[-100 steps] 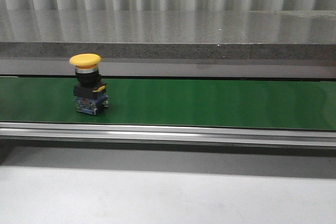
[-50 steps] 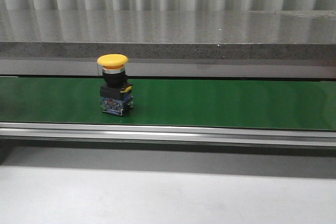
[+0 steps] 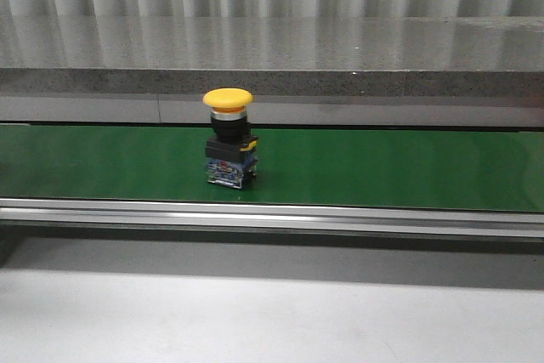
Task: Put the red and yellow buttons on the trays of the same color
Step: 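Set the red button on the belt behind the yellow one, left gripper, then grasp the yellow button on the belt with the right gripper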
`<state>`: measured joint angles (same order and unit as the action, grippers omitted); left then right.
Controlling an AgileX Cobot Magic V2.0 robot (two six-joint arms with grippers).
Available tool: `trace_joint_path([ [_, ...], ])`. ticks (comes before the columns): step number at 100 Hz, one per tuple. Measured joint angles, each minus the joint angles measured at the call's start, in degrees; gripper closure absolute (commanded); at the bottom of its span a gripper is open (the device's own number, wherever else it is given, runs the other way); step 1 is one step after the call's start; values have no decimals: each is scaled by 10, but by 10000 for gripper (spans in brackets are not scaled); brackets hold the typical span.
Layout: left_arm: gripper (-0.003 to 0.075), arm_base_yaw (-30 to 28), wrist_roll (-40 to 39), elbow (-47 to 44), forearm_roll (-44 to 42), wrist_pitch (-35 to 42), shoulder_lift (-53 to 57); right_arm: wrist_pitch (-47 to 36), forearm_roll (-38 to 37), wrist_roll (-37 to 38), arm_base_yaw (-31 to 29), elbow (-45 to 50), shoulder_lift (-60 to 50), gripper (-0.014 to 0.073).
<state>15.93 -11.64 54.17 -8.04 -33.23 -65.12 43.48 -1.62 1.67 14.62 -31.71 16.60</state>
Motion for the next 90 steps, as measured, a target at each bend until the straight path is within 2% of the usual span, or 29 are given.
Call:
trace_joint_path([
  [21,741,60,2,-73,-9,0,90,2,0,0,21,-23,71,646],
  [32,741,69,2,-121,-10,-1,143,7,0,0,41,-45,131,645],
  [39,741,70,2,-150,-10,-2,183,9,0,0,55,-64,174,615],
  [48,741,70,2,-183,-9,-3,236,9,2,0,72,-93,236,508],
  [53,741,70,2,-198,-8,-5,262,10,6,0,80,-111,271,409],
  [65,741,70,2,-227,-8,-11,311,10,12,0,98,-160,362,97],
  [72,741,70,2,-236,-8,-16,330,10,16,0,109,-191,419,-29],
  [78,741,70,2,-239,-8,-21,336,12,16,0,116,-221,469,-69],
  [90,741,71,2,-240,-8,-21,339,28,16,0,126,-277,562,-42],
])
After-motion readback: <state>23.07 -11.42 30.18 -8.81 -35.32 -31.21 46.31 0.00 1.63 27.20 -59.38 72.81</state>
